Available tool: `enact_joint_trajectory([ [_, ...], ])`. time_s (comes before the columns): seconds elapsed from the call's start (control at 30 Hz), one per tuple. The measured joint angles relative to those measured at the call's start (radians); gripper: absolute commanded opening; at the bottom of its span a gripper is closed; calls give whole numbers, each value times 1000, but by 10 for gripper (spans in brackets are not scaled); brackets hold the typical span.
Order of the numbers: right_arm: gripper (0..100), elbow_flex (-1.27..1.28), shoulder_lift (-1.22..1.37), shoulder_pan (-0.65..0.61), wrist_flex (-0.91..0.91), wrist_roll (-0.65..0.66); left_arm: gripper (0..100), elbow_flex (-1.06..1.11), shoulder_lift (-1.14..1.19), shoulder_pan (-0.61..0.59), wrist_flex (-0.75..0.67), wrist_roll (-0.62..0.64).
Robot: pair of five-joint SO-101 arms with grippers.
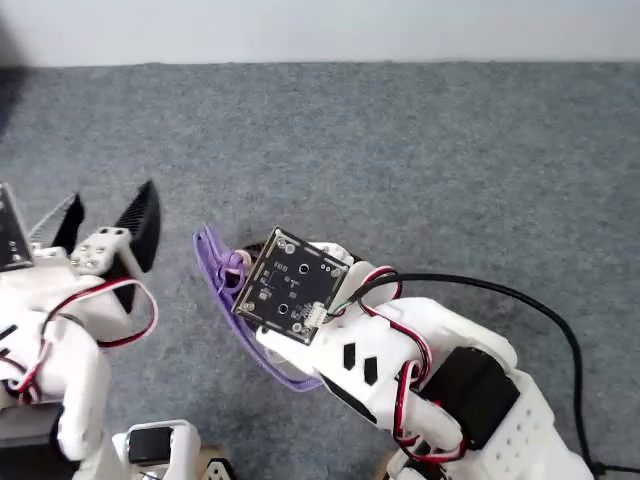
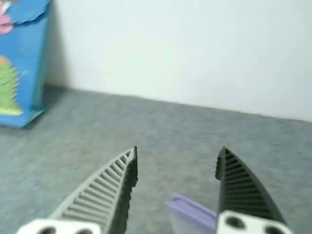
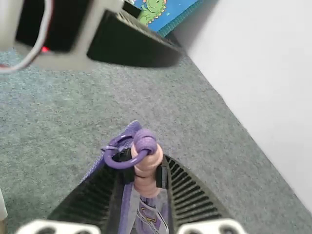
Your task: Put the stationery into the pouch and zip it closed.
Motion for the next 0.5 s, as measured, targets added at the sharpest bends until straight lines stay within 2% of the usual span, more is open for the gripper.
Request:
enact_joint_trajectory([
  [0.2, 7, 0, 0, -3, 0, 0, 257, 0, 0, 160, 120, -5],
  [0.33, 7, 0, 0, -6, 0, 2, 247, -3, 0, 170, 209, -78],
  [0.5, 7, 2, 0, 15, 2, 21, 169, -41, -2, 176, 290, -163],
])
